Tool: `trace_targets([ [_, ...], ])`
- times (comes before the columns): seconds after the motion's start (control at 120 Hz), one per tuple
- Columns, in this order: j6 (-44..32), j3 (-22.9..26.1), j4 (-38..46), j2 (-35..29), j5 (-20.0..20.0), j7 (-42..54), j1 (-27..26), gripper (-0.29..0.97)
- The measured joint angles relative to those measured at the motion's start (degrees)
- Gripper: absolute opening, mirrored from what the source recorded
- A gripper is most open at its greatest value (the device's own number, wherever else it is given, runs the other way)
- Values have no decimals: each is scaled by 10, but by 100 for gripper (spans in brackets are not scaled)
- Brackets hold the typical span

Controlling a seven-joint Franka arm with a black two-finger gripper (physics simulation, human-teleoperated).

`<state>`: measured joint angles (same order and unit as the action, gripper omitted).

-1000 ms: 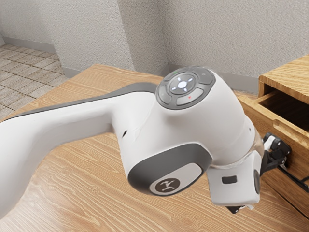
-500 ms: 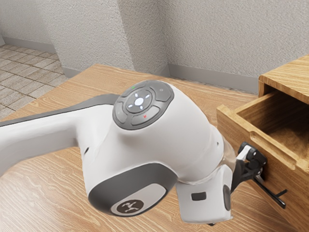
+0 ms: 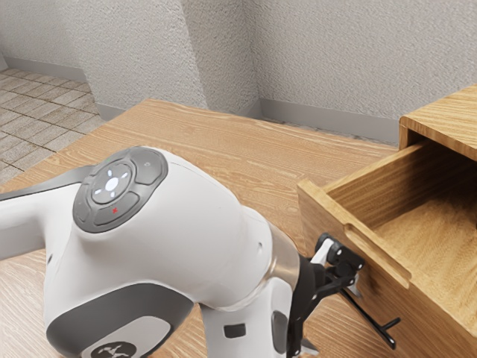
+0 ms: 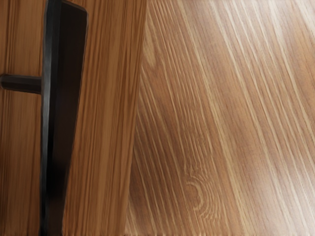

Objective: Pull the drawer handle with one arm to open the drawer

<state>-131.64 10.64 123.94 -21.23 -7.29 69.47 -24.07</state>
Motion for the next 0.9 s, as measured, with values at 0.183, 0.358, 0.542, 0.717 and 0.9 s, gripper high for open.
trace_targets([
  [0.183,0,-21,22,-23,-3,-4,-23,65],
  [0.358,1,-42,36,-40,-8,-8,-47,62],
  [0.542,1,-51,46,-54,-12,-10,-58,55],
  [0.717,1,-58,53,-64,-13,-13,-66,52],
  [0.9,2,-69,62,-73,-16,-16,-79,58],
])
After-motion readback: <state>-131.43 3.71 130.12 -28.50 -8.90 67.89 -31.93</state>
